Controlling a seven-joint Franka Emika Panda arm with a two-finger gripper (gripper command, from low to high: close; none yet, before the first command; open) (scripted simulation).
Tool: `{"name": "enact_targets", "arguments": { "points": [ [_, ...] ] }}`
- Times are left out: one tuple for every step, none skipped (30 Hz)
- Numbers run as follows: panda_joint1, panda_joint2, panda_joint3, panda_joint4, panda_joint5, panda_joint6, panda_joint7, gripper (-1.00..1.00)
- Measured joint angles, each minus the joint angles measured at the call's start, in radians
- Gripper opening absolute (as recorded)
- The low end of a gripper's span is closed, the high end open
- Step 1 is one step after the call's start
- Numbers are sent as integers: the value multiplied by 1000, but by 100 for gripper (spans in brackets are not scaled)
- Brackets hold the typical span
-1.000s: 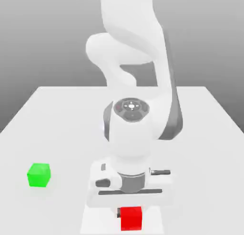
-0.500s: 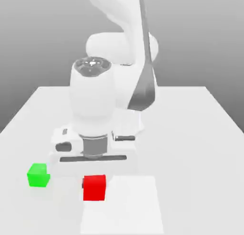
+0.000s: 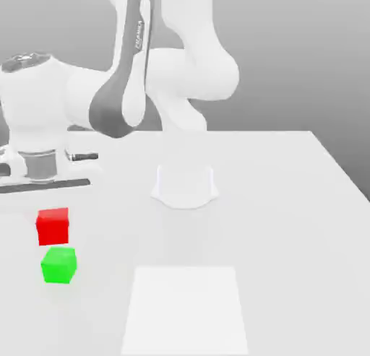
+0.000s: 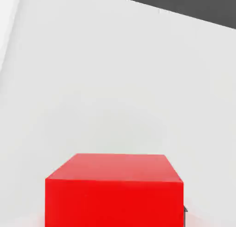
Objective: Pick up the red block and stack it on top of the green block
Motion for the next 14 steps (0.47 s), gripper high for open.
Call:
{"name": "enact_targets", "arguments": {
  "points": [
    [-1,7,-4,-3,9,9,-24,-100],
    [0,19,-6,-3,19,22,-39,-100],
    [2,34,-5,-2,28,38,-51,-100],
    [5,52,-6,-1,39,55,-60,-100],
    [10,71,-8,0,51,74,-70,-100],
    [10,92,-5,1,64,93,-81,-100],
    [10,114,-2,2,80,113,-92,-100],
    [9,136,3,2,97,133,-104,-100],
    [0,159,14,2,113,154,-116,-100],
    [-5,183,23,3,134,175,-131,-100],
    [-13,207,34,3,154,196,-145,100],
    [-13,207,34,3,154,196,-145,100],
    [-13,207,34,3,154,196,-145,100],
    [-13,207,34,3,154,196,-145,100]
  ]
}}
